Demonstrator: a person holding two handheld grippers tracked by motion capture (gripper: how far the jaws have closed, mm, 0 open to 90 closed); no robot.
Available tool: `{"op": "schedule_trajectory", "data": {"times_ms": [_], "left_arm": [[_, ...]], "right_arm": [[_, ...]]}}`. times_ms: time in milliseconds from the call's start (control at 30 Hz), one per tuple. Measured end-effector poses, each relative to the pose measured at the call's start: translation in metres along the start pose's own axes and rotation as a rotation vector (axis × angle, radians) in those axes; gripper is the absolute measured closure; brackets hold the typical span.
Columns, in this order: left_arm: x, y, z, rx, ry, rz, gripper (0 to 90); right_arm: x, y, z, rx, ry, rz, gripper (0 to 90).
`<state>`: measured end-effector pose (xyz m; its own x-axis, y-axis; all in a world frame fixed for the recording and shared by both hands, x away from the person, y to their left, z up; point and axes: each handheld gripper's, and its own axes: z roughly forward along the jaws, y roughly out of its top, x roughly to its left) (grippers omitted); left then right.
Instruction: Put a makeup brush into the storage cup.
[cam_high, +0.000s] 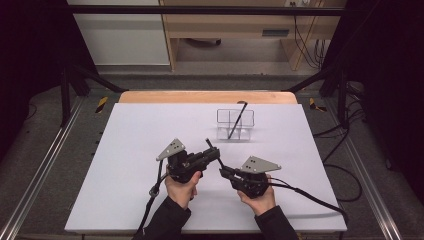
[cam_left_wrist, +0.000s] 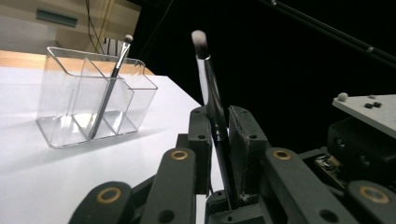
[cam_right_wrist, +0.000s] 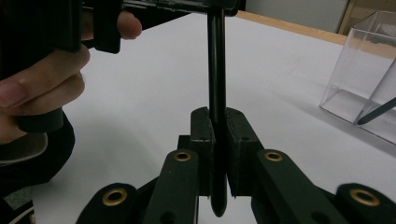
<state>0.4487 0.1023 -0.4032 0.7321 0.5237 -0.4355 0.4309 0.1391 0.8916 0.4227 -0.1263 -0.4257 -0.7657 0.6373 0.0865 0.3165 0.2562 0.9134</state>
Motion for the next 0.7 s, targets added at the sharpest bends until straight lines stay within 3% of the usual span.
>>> {"op": "schedule_trajectory", "data": {"times_ms": [233,367,467,567,700], "left_arm": [[-0.005,0.000,-0.001,-0.004,-0.025,0.010,81.7],[-0.009,0.001,-0.001,0.003,-0.018,0.042,82.8],[-0.010,0.001,-0.001,0.005,-0.015,0.056,82.8],[-0.010,0.002,-0.002,0.013,-0.001,0.077,82.9],[-0.012,0.001,-0.001,0.028,0.021,0.111,82.8]], "right_arm": [[0.000,0.000,0.000,0.003,0.001,0.000,82.4],[0.000,0.000,0.001,0.008,-0.001,0.008,80.0],[0.000,0.000,0.001,0.009,0.000,0.013,71.4],[-0.001,0.001,0.000,-0.004,-0.026,0.017,57.3],[-0.002,0.003,-0.001,-0.010,-0.044,0.020,46.9]]}}
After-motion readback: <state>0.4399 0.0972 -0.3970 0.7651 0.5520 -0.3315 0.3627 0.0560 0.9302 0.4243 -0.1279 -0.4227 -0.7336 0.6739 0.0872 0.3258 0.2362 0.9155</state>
